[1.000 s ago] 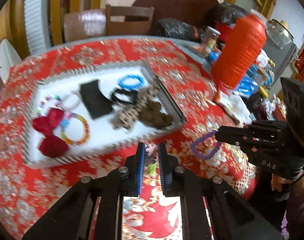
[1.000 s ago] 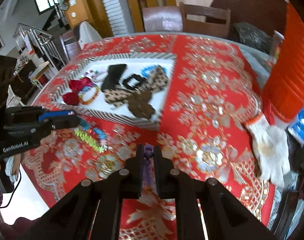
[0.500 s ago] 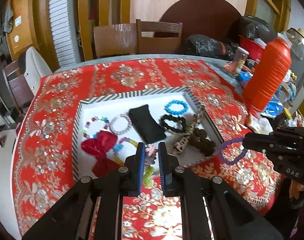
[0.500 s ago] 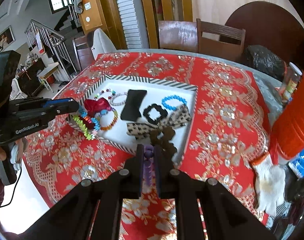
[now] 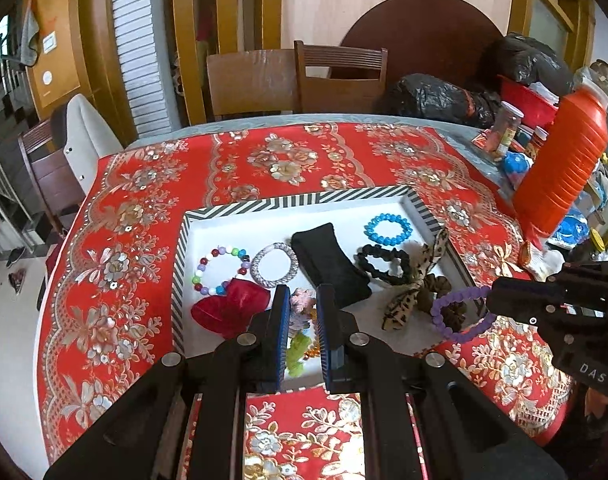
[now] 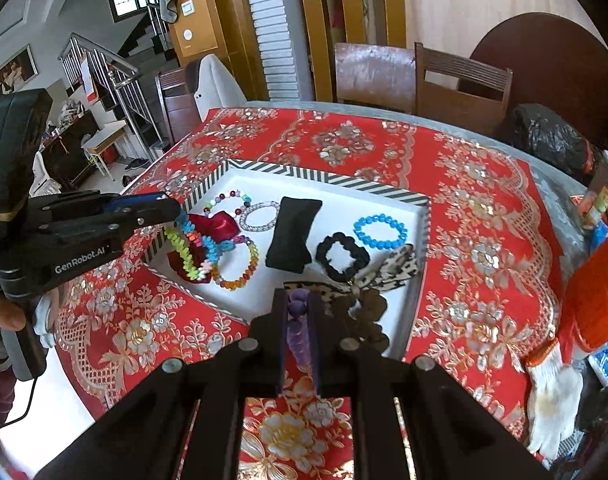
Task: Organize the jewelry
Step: 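Carry both bracelets into the tray and open both tools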
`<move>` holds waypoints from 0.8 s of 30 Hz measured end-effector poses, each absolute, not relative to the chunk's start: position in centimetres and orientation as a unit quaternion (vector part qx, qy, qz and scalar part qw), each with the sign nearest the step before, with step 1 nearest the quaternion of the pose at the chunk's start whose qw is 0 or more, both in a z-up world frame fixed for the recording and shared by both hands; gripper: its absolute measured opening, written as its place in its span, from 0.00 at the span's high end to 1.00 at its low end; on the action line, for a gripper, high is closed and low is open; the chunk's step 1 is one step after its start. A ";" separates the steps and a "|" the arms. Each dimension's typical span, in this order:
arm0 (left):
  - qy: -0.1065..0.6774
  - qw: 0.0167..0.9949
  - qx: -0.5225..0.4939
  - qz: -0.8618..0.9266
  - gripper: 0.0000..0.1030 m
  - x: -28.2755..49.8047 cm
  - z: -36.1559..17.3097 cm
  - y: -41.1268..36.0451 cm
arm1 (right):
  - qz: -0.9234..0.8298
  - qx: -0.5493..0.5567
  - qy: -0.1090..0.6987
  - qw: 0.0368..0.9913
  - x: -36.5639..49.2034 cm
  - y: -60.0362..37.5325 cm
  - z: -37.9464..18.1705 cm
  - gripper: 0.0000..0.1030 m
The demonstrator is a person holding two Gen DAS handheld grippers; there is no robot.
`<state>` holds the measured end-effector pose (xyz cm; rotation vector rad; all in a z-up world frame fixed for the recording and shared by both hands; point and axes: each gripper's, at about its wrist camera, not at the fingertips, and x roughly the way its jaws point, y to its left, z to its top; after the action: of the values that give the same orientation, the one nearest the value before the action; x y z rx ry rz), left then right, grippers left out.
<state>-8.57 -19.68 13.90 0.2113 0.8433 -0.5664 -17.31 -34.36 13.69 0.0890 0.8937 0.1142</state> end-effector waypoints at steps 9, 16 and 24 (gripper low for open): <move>0.406 0.871 0.102 -0.257 0.87 -6.6 13.4 -19.4 | 0.062 0.039 0.436 0.897 -15.6 -33.2 13.4 0.91; 0.411 0.872 0.100 -0.246 0.87 -4.8 13.0 -19.1 | 0.070 0.037 0.441 0.894 -14.0 -32.1 12.9 0.91; 0.414 0.874 0.097 -0.236 0.87 -3.1 13.1 -18.9 | 0.082 0.040 0.443 0.892 -12.5 -30.8 12.6 0.91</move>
<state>-3.11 -18.90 13.08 0.2031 0.8639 -0.4935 -12.45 -30.81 12.65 0.0822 0.9192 0.1692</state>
